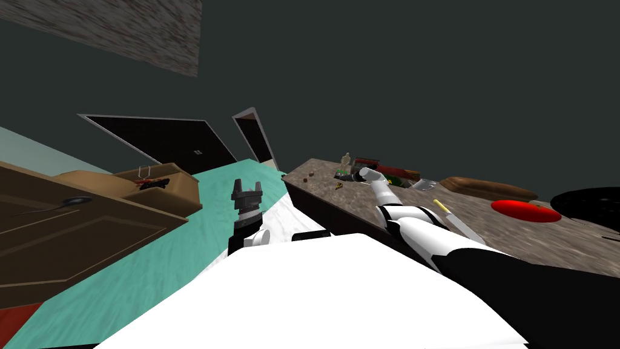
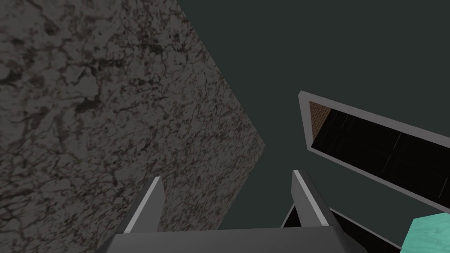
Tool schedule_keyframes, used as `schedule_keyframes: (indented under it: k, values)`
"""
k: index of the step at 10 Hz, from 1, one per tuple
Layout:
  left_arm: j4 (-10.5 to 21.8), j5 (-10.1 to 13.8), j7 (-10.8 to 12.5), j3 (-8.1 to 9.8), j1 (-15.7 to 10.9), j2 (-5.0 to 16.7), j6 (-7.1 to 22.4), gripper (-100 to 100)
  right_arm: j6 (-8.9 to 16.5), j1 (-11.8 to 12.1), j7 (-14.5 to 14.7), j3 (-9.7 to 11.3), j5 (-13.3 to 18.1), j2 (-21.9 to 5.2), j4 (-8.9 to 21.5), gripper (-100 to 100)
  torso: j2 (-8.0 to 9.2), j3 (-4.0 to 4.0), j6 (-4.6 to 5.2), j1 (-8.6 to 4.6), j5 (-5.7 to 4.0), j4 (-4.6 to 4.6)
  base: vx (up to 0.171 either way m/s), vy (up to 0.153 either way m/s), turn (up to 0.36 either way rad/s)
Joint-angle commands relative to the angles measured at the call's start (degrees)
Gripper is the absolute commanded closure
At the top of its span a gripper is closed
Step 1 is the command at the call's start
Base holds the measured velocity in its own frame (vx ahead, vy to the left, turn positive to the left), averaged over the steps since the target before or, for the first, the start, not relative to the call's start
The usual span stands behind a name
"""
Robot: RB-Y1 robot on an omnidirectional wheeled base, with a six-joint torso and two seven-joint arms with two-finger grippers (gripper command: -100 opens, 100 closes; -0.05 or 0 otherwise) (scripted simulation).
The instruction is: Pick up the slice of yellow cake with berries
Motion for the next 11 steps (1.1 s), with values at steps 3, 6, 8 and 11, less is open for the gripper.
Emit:
schedule_keyframes:
  k: [3,6,8,11]
  values:
    - [0.0,0.0,0.0,0.0,0.0,0.0,0.0,0,3.0,0.1,-3.2,1.2,-0.7,0.1,4.2,-100,-0.05,-0.03,-0.01,0.02,0.01,-0.01,0.043,0.03,-0.007]
    - [0.0,0.0,0.0,0.0,0.0,0.0,0.0,0,4.0,0.6,-4.3,1.7,-0.7,0.2,4.7,-100,-0.03,-0.02,-0.01,0.03,0.01,-0.01,0.029,0.027,0.004]
    - [0.0,0.0,0.0,0.0,0.0,0.0,0.0,0,2.5,0.1,-4.5,1.3,-0.1,0.3,7.1,-100,0.08,0.05,-0.01,-0.07,-0.01,0.02,-0.017,-0.01,0.114]
    - [0.0,0.0,0.0,0.0,0.0,0.0,0.0,0,0.8,-0.4,-4.6,0.8,0.5,0.3,9.5,-100,0.29,0.17,0.01,-0.25,-0.05,0.07,-0.049,-0.04,0.138]
